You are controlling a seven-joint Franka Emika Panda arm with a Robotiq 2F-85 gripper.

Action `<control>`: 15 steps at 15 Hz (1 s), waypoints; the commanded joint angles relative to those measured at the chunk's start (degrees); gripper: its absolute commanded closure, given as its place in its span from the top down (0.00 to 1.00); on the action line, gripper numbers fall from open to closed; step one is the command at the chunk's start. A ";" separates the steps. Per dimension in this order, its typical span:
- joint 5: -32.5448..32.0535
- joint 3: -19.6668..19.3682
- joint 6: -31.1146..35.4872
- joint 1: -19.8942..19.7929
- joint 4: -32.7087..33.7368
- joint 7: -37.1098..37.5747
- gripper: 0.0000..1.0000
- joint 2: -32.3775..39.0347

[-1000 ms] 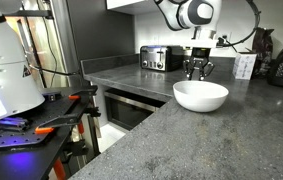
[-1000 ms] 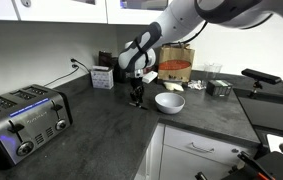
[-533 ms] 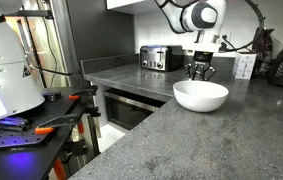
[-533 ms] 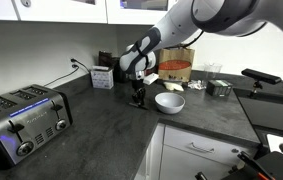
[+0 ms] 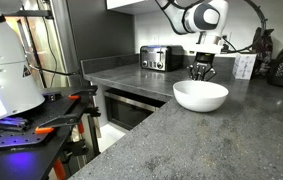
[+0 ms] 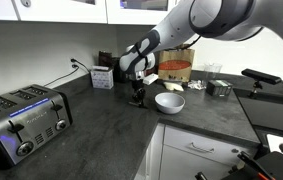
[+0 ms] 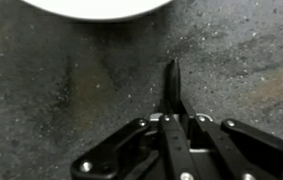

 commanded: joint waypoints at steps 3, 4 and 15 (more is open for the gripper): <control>0.25 2.11 -1.10 0.77 -1.10 0.52 0.04 -2.05; 0.24 2.56 -1.43 1.20 -0.85 0.45 0.04 -1.92; -0.94 2.66 -4.46 8.42 1.71 5.97 0.04 1.52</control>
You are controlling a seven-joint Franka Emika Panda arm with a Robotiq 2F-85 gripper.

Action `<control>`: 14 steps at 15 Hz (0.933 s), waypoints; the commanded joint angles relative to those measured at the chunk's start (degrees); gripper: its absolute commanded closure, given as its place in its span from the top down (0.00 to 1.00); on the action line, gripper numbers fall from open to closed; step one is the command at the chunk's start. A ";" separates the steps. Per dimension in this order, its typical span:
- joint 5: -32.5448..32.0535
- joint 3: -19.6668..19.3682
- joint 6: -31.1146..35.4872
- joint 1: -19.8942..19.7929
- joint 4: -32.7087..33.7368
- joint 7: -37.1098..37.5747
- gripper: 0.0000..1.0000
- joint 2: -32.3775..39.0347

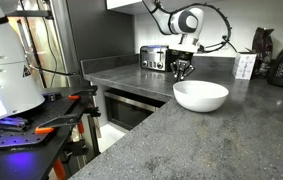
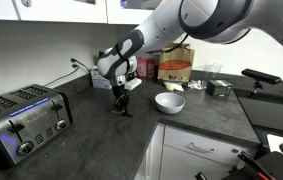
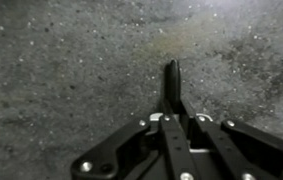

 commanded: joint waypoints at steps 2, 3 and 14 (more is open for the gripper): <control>-0.29 -0.38 -0.41 0.70 -0.17 3.01 0.40 -0.26; 0.18 0.09 -0.20 0.29 -1.05 2.88 0.47 -1.14; 6.81 3.24 3.75 -5.37 -26.10 0.40 1.00 -30.00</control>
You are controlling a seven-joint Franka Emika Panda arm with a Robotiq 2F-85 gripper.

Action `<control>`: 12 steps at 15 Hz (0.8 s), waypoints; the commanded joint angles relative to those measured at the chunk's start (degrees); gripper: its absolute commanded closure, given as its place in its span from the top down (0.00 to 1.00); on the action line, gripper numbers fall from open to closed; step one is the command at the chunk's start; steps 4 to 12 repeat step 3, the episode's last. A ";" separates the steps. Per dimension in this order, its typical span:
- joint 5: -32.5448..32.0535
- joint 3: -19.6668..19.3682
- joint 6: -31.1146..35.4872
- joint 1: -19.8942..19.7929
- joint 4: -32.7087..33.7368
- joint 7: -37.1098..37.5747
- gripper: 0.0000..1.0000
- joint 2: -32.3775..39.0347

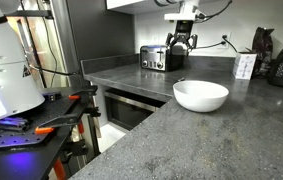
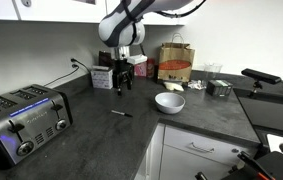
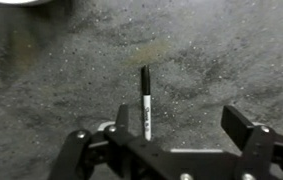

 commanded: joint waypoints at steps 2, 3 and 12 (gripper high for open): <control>4.61 1.50 3.55 -3.13 -15.41 -2.53 1.00 -15.32; 5.36 1.50 3.26 -3.40 -17.40 -3.41 1.00 -17.82; 5.36 1.50 3.26 -3.40 -17.40 -3.41 1.00 -17.82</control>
